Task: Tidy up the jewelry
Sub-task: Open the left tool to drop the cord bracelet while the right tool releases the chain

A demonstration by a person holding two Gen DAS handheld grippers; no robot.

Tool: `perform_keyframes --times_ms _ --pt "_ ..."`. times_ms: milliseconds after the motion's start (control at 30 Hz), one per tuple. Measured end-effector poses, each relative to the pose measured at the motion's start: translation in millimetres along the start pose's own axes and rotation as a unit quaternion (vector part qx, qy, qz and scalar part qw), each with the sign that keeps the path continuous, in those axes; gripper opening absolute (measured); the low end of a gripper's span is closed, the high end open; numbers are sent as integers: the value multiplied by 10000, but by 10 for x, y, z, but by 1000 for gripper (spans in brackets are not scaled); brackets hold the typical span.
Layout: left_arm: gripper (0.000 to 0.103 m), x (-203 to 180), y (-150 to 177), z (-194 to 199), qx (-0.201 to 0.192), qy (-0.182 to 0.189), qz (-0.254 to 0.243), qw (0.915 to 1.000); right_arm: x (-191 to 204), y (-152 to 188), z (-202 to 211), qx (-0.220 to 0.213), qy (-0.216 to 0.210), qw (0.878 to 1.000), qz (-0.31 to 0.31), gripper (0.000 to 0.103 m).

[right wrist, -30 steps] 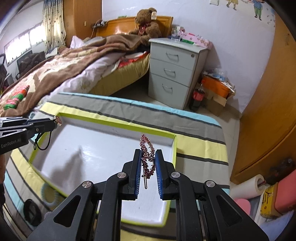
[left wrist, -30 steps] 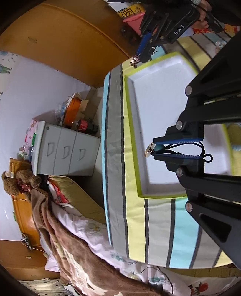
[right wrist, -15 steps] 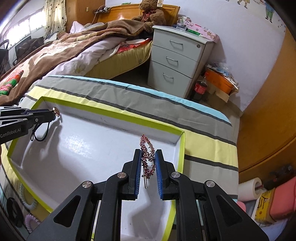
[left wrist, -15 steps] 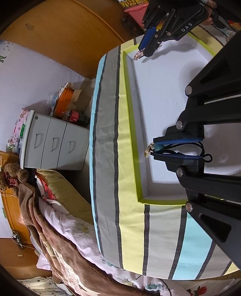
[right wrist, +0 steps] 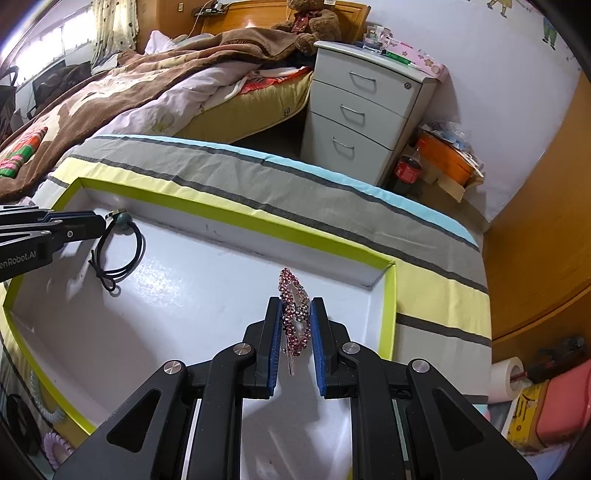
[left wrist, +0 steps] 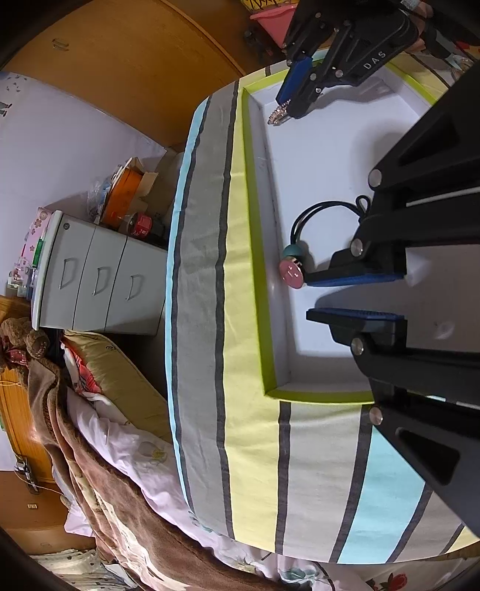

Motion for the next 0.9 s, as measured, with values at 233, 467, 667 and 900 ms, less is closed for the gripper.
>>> perform_keyframes --times_ms 233,467,667,900 --pt "36 14 -6 11 -3 7 7 10000 32 -10 -9 25 -22 10000 24 16" --pt "56 11 15 81 -58 7 34 10000 28 -15 2 62 -166 9998 -46 31" --pt "64 5 44 238 -171 18 50 9998 -26 -8 137 -65 -215 9995 -211 32" --pt "71 -27 162 542 -341 41 78 9994 -53 64 468 -333 -310 9983 -362 40"
Point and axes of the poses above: each gripper's, at about its wrist camera, not at the fingertips, and z roughly against the way its jaws point, x to its left, y to its underside, the point moved 3 cm from there along -z, roughly the way its jaws point, and after that the axes turned 1 degree about -z, right-handed, at the moved point
